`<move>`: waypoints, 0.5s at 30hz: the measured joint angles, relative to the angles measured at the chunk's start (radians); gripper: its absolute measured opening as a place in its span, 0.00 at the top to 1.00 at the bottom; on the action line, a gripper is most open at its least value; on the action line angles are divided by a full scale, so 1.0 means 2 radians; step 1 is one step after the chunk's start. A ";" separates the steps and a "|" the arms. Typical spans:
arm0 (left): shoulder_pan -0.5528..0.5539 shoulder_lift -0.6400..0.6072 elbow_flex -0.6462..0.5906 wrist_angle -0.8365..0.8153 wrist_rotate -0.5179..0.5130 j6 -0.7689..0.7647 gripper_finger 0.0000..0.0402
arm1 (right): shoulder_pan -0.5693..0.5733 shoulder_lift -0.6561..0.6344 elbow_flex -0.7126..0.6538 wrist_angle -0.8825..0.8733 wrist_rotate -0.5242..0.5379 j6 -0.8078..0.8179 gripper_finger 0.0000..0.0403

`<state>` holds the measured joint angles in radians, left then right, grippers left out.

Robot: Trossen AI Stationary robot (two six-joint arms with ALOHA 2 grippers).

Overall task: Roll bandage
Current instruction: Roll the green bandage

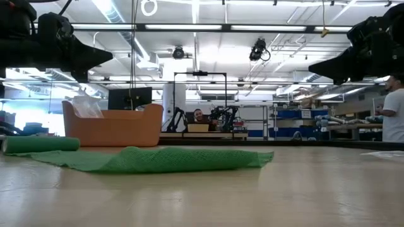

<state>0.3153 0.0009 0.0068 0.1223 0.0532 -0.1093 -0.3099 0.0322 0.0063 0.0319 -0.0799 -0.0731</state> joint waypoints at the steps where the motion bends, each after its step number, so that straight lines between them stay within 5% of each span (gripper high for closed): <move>1: 0.000 0.000 0.000 0.003 0.000 -0.002 0.96 | 0.000 0.000 0.000 0.000 0.000 0.000 0.98; 15: -0.001 0.007 0.000 0.053 0.053 -0.065 0.96 | 0.000 0.000 0.000 0.000 0.000 0.000 0.98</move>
<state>0.3126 0.0157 0.0067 0.2278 0.1595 -0.2393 -0.3099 0.0325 0.0063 0.0319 -0.0799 -0.0731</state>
